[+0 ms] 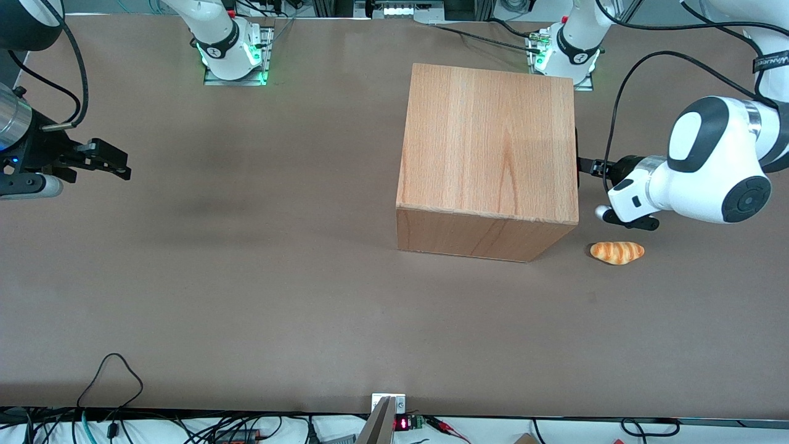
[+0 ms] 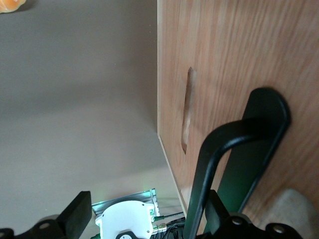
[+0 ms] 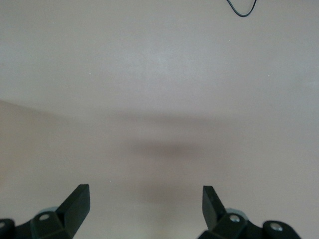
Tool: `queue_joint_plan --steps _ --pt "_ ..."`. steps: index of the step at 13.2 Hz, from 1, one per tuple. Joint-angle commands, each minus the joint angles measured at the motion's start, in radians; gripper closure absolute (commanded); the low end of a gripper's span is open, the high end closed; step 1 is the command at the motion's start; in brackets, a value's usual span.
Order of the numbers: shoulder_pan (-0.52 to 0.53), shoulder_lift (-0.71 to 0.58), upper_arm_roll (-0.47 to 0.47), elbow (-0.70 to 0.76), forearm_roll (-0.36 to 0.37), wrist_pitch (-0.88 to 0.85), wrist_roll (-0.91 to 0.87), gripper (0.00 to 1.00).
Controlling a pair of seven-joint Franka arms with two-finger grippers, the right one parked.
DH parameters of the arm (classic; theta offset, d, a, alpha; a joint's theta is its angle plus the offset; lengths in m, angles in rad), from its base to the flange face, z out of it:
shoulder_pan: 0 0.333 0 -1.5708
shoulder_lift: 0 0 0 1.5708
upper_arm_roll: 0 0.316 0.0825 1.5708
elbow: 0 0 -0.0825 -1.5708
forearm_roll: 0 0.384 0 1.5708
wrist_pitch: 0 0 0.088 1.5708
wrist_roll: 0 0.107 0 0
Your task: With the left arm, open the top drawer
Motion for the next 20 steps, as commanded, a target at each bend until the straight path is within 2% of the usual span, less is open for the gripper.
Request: queue_joint_plan --steps 1,8,13,20 --pt "0.004 -0.032 0.0 -0.049 -0.035 0.035 0.021 0.0" --pt "0.018 0.002 0.003 -0.055 -0.035 0.109 0.033 0.0" --pt "0.103 0.022 0.014 -0.041 -0.02 0.113 0.033 0.0" --pt "0.203 0.066 0.017 0.0 0.075 0.112 0.032 0.0"
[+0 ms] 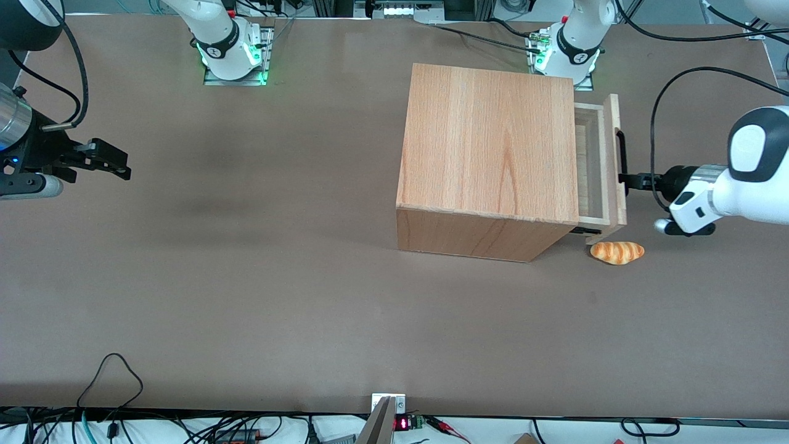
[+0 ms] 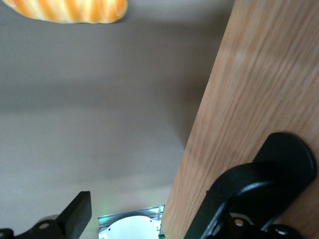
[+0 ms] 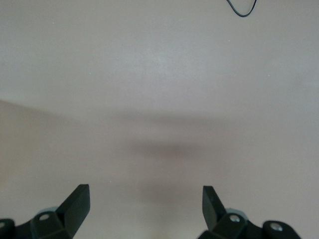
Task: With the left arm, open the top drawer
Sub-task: 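Pull the drawer out by its handle with the left gripper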
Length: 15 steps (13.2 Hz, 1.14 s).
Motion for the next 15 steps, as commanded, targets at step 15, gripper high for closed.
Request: queue_joint_plan --steps 15 --pt "0.165 0.123 0.007 0.141 0.102 0.034 0.024 0.0"
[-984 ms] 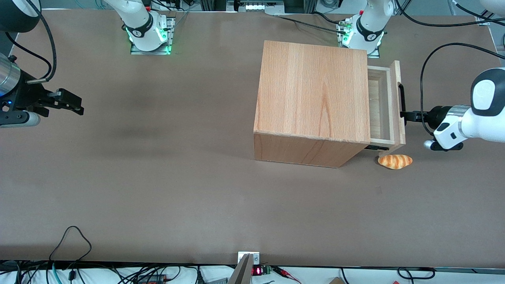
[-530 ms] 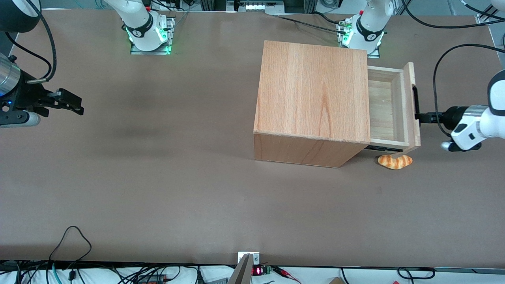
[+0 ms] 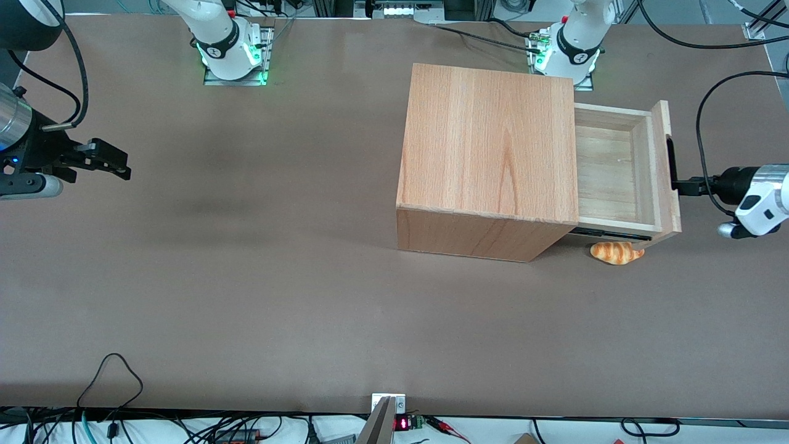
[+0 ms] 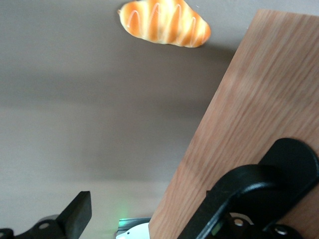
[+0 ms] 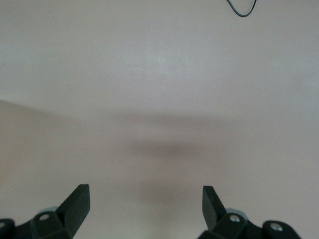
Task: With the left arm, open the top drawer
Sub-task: 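Pull the drawer out by its handle with the left gripper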
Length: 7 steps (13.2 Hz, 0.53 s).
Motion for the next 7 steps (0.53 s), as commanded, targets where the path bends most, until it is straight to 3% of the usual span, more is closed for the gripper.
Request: queue_joint_plan --steps 1,7 --pt "0.007 0.073 0.0 0.056 0.048 0.039 0.021 0.0" --pt "0.01 0.086 -0.002 0.105 0.064 0.034 0.027 0.0"
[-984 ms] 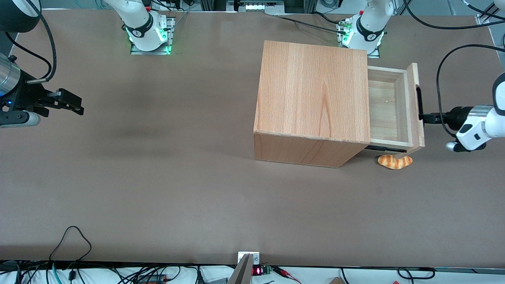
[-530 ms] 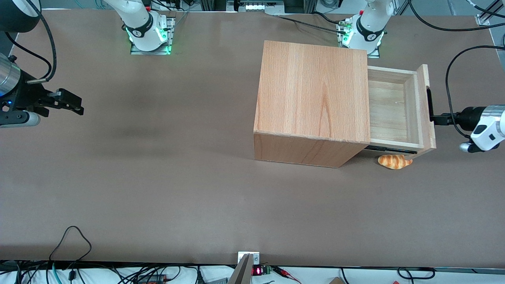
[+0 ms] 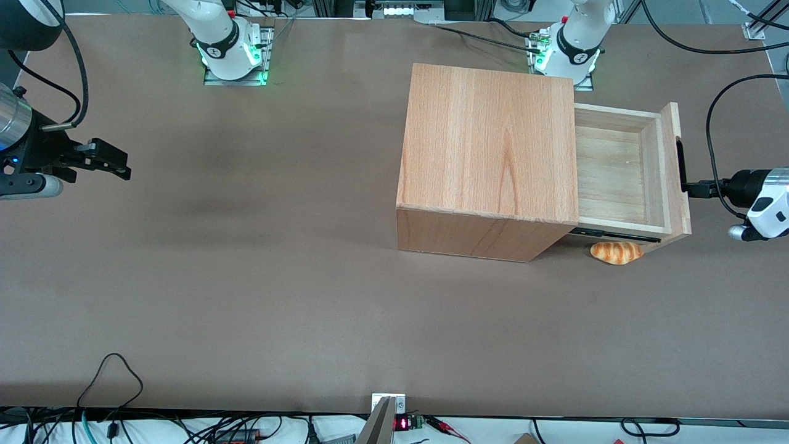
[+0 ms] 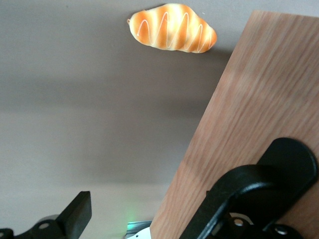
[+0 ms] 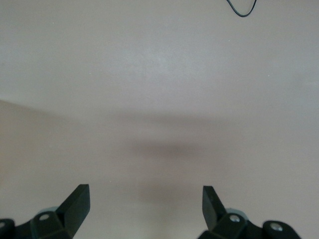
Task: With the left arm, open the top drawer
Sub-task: 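Pull the drawer out by its handle with the left gripper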
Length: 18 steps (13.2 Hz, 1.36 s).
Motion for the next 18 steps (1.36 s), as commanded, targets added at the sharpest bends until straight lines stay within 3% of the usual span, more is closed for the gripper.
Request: queue_joint_plan --steps 1,14,18 --pt "-0.008 0.061 -0.01 0.067 0.044 0.039 -0.016 0.0" --pt "-0.005 0.052 -0.014 0.136 0.041 -0.021 0.027 0.0" --pt "-0.011 0.052 -0.017 0.292 0.046 -0.181 0.024 0.0"
